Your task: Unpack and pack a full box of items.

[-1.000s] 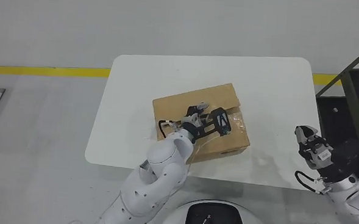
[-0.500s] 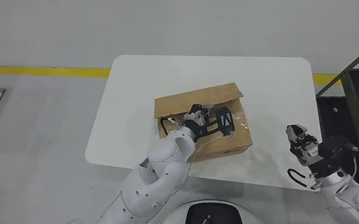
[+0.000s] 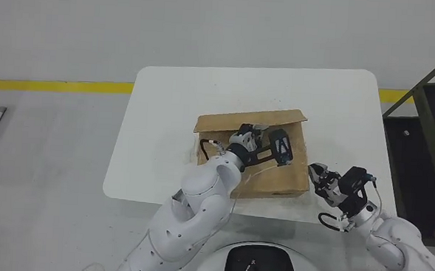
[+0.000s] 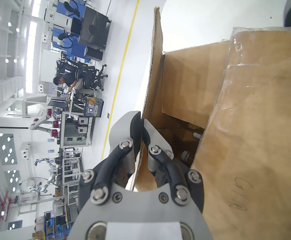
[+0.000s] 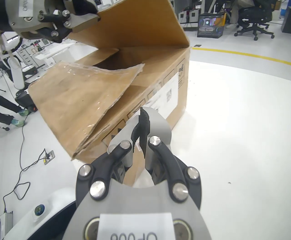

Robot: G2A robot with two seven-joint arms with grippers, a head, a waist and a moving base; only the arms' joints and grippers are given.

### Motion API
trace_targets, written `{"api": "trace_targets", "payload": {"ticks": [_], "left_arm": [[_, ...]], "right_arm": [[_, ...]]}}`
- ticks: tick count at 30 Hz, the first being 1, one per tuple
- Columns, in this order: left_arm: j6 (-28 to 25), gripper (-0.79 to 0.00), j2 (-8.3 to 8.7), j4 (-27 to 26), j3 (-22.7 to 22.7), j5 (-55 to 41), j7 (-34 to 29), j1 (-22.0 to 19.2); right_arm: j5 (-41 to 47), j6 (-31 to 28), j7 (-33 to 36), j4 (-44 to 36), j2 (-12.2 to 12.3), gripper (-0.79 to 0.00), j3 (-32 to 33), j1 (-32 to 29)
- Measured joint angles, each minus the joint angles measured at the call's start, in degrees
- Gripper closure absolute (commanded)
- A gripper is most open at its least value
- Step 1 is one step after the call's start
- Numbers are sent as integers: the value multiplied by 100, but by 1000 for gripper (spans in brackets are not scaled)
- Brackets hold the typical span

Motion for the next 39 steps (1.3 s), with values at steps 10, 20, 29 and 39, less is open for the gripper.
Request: {"api": "trace_targets", "payload": {"ticks": [10,20,29,39], "left_arm": [[-104,-785,-79,357,-86,321,255,-512],[-17,-785,-214,1052,-4,710,554,-1232],[193,-785,-455,2000,227,618,700,-1974],[179,-785,-852,3426,684,319,711,-2881]], "right_arm": [[108,-269,-34,-110,44,0,157,-304],[162,-293,-76,-165,57,0,178,-347],[434,-37,-181,-302,71,0,457,-417],[1054,113,-68,-510,105,0,1033,-490]]}}
